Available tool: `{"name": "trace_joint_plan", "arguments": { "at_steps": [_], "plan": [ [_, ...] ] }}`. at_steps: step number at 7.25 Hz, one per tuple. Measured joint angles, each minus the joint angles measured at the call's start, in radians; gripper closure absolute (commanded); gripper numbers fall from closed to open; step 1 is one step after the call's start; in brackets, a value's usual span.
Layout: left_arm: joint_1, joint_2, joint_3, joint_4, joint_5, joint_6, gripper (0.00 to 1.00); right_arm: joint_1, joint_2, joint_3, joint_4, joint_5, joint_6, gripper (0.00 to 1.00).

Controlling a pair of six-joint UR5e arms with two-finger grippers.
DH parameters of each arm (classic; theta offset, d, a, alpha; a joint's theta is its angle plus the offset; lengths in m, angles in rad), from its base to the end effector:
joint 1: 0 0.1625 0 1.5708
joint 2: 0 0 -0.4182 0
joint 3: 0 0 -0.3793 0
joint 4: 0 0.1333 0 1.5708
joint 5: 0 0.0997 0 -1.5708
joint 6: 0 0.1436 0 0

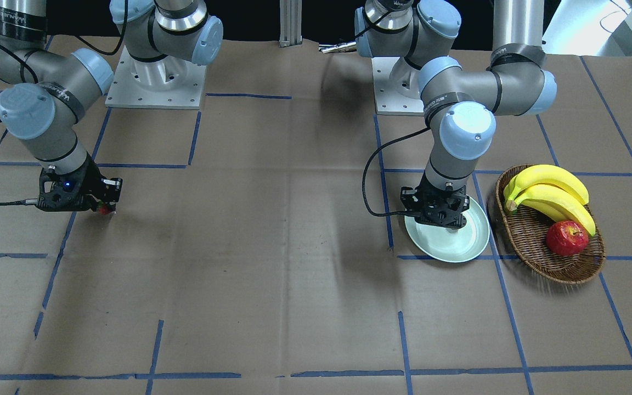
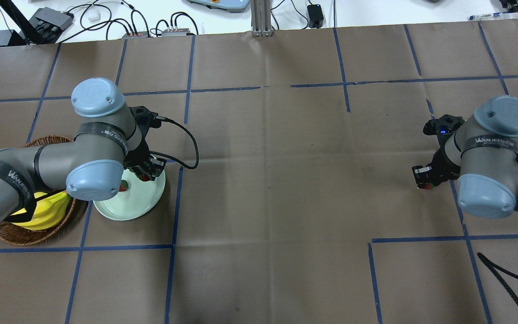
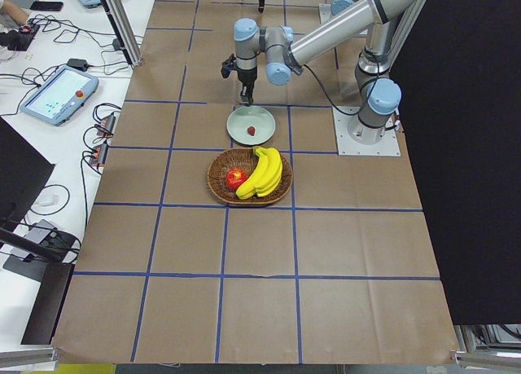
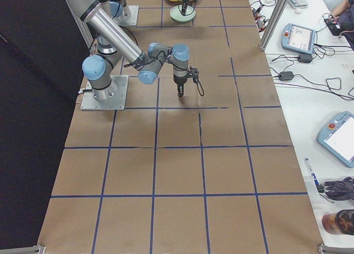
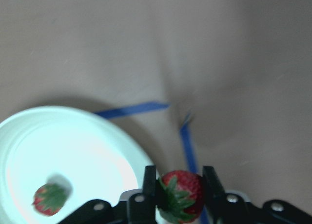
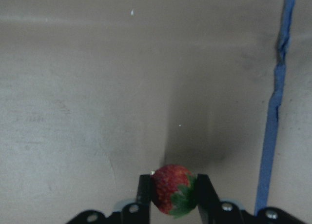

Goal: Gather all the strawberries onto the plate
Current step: 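Release the strawberry onto the plate with the left gripper while the right carries its strawberry, then set the last strawberry mid-table with the right gripper while the left rises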

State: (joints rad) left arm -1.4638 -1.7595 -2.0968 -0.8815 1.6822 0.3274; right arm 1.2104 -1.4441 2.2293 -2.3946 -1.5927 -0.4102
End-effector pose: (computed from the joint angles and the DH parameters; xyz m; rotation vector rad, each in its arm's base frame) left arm -0.0674 -0.4709 0.1795 0.3362 3.0187 0.0742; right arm -0.0285 -0.4448 0.1696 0.0767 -3.1055 0.0428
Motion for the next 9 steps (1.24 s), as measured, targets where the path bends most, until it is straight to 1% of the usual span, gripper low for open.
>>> {"name": "trace_joint_plan", "arguments": {
  "at_steps": [1,2,3,4,6,8,9],
  "plan": [
    [0.041,-0.006,-0.03,0.026,-0.001,0.036,0.32,0.003,-0.024,-0.054,0.078,0.002,0.017,0.93],
    [0.064,-0.02,-0.046,0.045,-0.002,0.052,0.04,0.013,-0.04,-0.135,0.185,0.008,0.049,0.93],
    [0.074,-0.033,-0.052,0.058,-0.002,0.056,0.02,0.04,-0.037,-0.213,0.27,0.011,0.097,0.93],
    [0.078,-0.042,-0.052,0.066,-0.001,0.056,0.01,0.107,-0.021,-0.28,0.322,0.013,0.18,0.93],
    [0.078,-0.042,-0.049,0.069,0.0,0.054,0.01,0.289,0.047,-0.372,0.343,0.017,0.414,0.93],
    [0.077,-0.026,-0.047,0.063,-0.005,0.048,0.01,0.489,0.172,-0.496,0.339,0.049,0.678,0.93],
    [0.075,-0.017,-0.045,0.061,-0.015,0.046,0.01,0.569,0.247,-0.566,0.337,0.064,0.778,0.93]
  ]
}}
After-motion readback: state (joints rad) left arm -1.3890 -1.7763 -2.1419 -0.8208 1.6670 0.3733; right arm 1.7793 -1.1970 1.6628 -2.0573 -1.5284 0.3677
